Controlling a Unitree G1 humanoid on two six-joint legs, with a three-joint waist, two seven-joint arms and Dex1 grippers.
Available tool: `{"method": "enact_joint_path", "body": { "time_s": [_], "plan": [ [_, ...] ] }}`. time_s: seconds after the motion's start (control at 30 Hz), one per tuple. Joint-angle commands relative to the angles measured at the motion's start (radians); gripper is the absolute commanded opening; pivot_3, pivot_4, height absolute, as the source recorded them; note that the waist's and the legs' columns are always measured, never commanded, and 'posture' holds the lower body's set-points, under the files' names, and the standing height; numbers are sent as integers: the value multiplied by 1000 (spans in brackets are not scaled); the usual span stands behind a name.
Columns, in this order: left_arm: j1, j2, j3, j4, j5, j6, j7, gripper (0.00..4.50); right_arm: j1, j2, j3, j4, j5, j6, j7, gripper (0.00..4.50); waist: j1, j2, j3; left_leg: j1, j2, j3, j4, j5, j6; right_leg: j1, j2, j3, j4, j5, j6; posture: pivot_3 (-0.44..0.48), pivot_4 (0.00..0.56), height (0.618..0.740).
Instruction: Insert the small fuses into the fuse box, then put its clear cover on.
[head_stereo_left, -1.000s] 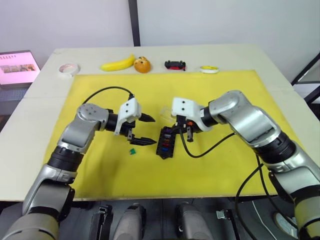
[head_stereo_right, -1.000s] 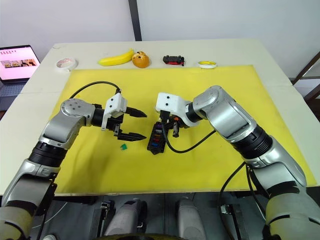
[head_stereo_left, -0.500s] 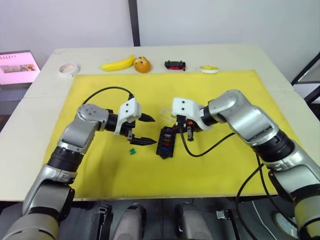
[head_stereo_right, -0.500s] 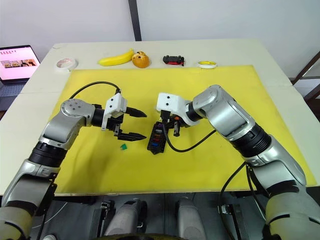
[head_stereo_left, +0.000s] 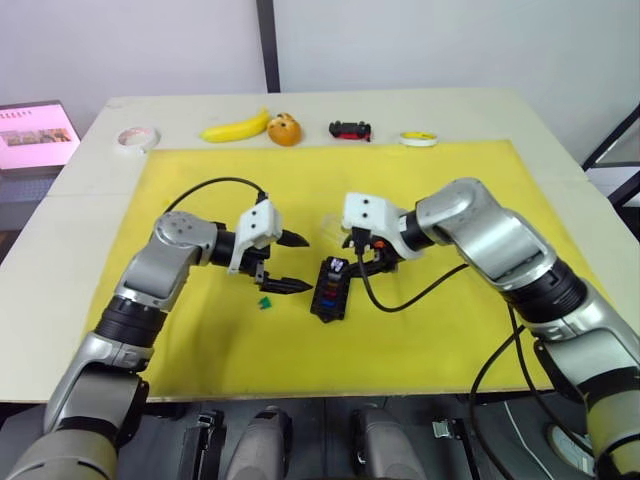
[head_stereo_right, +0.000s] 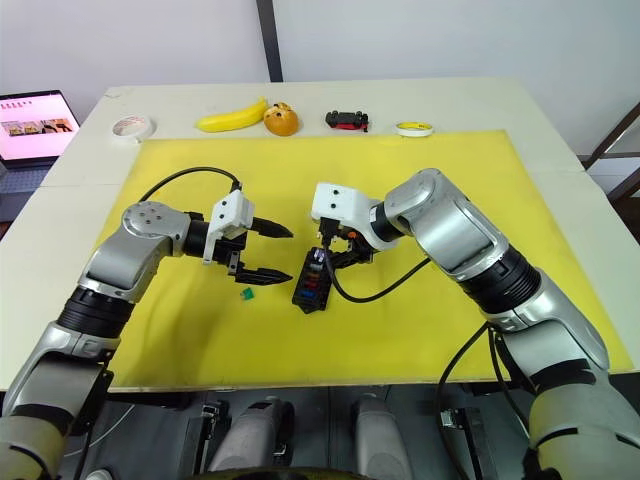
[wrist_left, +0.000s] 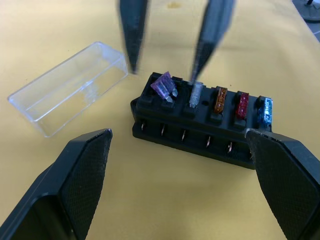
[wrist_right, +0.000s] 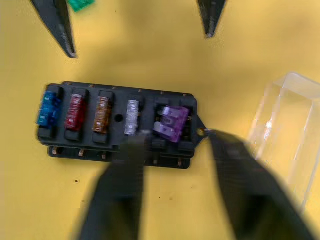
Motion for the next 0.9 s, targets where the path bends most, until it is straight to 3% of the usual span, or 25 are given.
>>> {"method": "enact_joint_path", "body": {
  "time_s": [0.03, 0.23, 0.47, 0.9],
  "plan": [
    [-8, 9, 4, -39, -6, 1, -3, 4500, -27, -1, -73, -13, 41, 15, 7, 2539, 1, 0, 0, 0, 0, 0, 0, 0, 0, 0, 0, 0, 0, 0, 0, 0, 150, 740],
    [-9, 10, 3, -39, -6, 2, -4, 4500, 67, 26, -219, -59, 159, 59, -29, 2539, 3, 0, 0, 0, 0, 0, 0, 0, 0, 0, 0, 0, 0, 0, 0, 0, 150, 740],
    [-14, 8, 2, -35, -7, 1, -7, 4500, 220, 164, -443, -102, 322, 232, -183, 2539, 2, 0, 0, 0, 0, 0, 0, 0, 0, 0, 0, 0, 0, 0, 0, 0, 150, 740],
    [-29, 0, -3, -20, -4, -2, -20, 4500, 324, 196, -419, -158, 341, 221, -359, 2539, 1, 0, 0, 0, 0, 0, 0, 0, 0, 0, 0, 0, 0, 0, 0, 0, 150, 740]
  ]
}}
